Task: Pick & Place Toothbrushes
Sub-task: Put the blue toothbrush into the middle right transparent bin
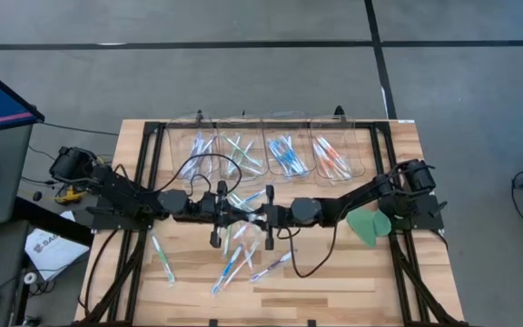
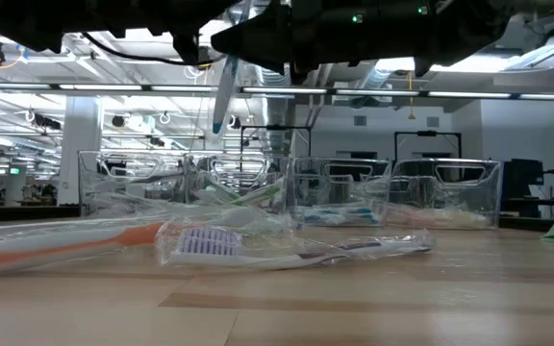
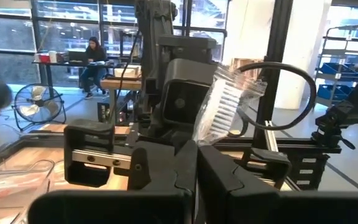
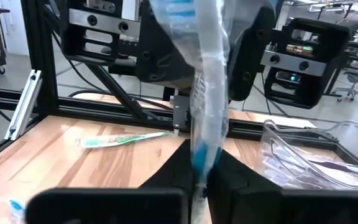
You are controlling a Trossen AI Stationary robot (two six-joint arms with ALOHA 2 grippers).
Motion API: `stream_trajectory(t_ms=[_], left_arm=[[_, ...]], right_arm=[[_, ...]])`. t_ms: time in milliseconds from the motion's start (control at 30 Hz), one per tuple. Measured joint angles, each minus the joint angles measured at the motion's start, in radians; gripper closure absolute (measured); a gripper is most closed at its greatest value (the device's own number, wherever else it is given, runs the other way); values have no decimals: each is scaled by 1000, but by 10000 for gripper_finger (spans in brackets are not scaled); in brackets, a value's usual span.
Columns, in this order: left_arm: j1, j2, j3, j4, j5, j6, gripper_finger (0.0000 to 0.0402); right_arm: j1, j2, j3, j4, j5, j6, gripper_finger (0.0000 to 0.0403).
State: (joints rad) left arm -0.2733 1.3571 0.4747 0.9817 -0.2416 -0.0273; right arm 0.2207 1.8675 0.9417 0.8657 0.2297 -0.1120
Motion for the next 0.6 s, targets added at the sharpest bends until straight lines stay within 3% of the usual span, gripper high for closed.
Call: stream_trajectory(t_ms=[167,400,600], left_arm=[[0,0,0,-7,79,12,400],[0,0,0,-21,105,-6,395],[0,0,0,-22,111,-25,352]], right_arm=[[0,0,0,-12,-3,-3,383],[-1,0,0,-18,-4,-16,393],[-1,0,0,-19,-1,-21,392]])
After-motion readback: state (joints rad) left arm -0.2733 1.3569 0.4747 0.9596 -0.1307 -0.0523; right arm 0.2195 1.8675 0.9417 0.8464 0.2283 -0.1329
